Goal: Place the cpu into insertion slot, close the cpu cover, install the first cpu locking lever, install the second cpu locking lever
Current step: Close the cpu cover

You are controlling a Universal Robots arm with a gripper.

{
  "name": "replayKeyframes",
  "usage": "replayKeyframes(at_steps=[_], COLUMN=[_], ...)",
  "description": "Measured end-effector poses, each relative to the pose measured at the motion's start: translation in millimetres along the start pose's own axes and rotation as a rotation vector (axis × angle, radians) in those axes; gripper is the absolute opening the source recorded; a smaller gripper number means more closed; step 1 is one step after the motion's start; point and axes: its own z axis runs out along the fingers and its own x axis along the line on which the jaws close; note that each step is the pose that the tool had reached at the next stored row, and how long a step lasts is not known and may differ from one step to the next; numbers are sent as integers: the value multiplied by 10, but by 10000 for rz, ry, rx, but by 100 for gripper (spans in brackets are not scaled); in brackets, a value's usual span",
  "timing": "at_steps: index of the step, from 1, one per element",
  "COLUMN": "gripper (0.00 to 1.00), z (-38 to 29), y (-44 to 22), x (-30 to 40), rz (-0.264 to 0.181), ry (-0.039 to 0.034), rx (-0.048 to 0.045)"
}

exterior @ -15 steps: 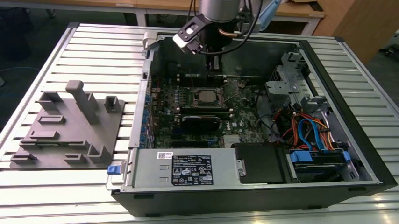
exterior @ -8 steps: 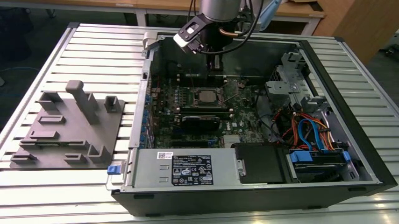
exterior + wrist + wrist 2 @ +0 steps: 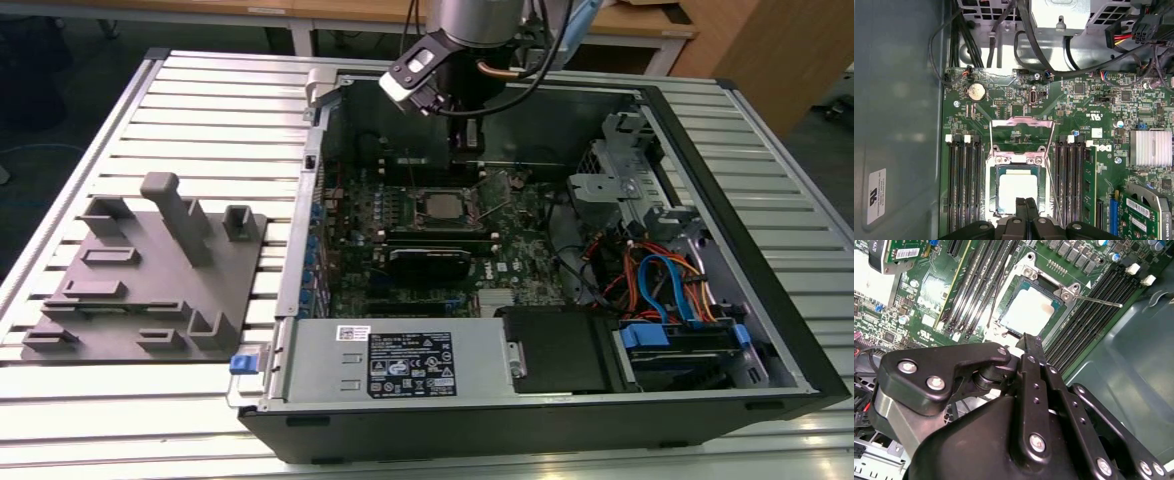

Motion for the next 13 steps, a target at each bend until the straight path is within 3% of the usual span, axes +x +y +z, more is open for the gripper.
replayKeyframes(at_steps=[13], gripper=[10], z=[1], y=[52], x=[0], rz=[2], ry=[0], rx=[0])
